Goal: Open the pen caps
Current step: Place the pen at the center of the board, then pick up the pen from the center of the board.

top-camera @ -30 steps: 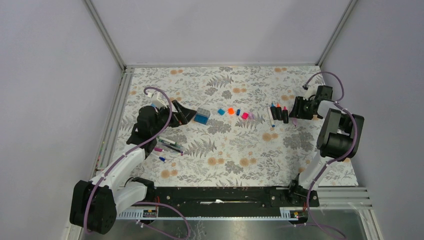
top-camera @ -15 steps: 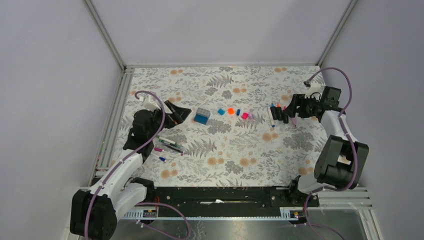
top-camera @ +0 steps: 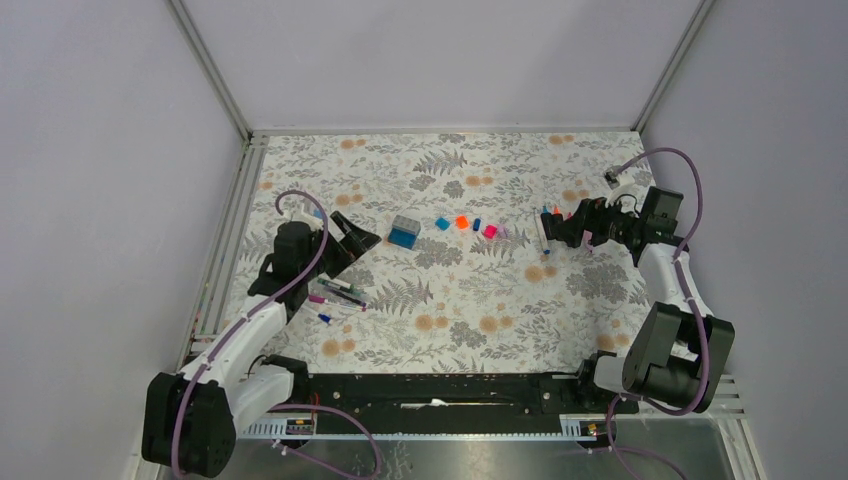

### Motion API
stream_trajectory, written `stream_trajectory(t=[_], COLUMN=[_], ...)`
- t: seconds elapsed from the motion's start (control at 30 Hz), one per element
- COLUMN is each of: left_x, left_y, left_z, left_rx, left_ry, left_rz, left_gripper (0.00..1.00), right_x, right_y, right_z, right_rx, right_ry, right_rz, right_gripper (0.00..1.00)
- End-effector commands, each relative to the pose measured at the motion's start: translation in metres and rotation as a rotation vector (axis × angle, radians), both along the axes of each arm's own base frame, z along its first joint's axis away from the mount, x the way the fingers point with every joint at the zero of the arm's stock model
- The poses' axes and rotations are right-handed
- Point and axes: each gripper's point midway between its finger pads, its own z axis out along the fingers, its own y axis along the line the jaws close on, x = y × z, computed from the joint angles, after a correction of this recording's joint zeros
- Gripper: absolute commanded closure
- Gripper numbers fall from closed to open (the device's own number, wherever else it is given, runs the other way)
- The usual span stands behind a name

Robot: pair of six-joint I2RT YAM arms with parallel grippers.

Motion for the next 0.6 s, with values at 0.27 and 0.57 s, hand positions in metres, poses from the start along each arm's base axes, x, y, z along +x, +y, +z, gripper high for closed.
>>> stream_trajectory(t=[0.27, 0.57], left_x=[-0.012, 0.001], left_y=[0.092, 0.094], left_z=[-0.057, -0.074], left_rx=[0.419, 0.478], left_ry=[0.493, 0.573], left_rz=[0.442, 0.453], left_gripper=[0.01, 0.19], right_x=[-0.002, -0.004], right_y=[0.009, 0.01], right_z=[0.014, 0.013], right_rx=[0.042, 0.04], right_ry=[-0.059, -0.056], right_rz=[0.061, 0.077], right_gripper=[0.09, 0.09])
